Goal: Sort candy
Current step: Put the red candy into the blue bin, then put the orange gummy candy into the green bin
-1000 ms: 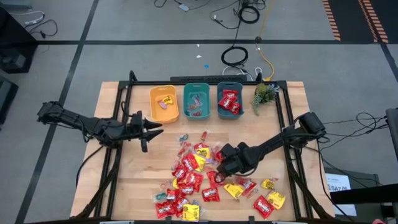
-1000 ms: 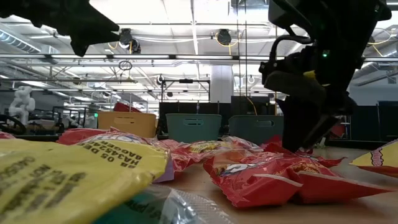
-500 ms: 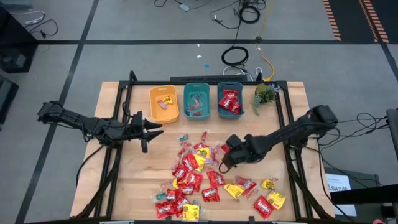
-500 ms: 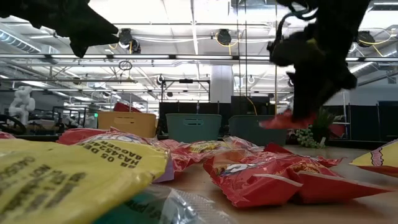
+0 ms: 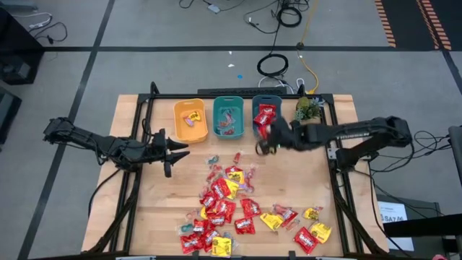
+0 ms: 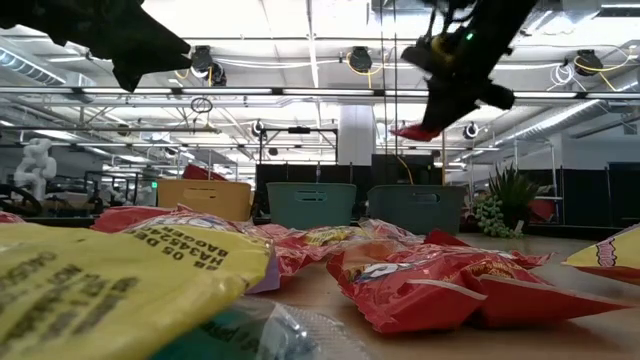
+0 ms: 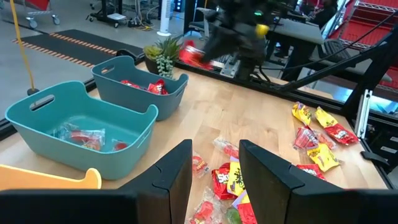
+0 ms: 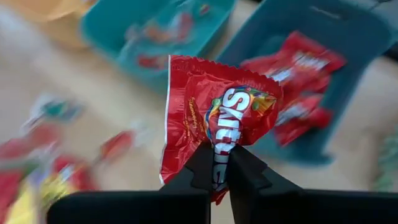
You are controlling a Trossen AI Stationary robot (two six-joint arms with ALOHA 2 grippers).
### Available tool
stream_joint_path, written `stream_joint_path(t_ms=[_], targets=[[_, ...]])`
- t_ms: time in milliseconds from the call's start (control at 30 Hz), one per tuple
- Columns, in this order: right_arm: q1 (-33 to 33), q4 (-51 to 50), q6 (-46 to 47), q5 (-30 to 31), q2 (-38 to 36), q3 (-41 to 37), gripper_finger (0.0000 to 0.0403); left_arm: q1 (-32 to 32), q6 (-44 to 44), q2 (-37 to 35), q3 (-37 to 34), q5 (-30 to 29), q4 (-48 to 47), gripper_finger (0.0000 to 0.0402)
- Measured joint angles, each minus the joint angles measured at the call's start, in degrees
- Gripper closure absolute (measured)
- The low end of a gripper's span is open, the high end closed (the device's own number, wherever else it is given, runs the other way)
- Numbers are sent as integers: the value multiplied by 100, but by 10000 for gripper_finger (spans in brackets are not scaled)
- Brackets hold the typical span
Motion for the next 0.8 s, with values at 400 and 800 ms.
stream_joint_path(t_ms=[400, 800], targets=[[-1807, 802, -1154, -644, 164, 6, 305, 0, 2, 1, 0, 1, -16, 260], [-2003, 844, -1496, -893, 160, 10, 141, 0, 6, 1, 0, 0, -112, 260]])
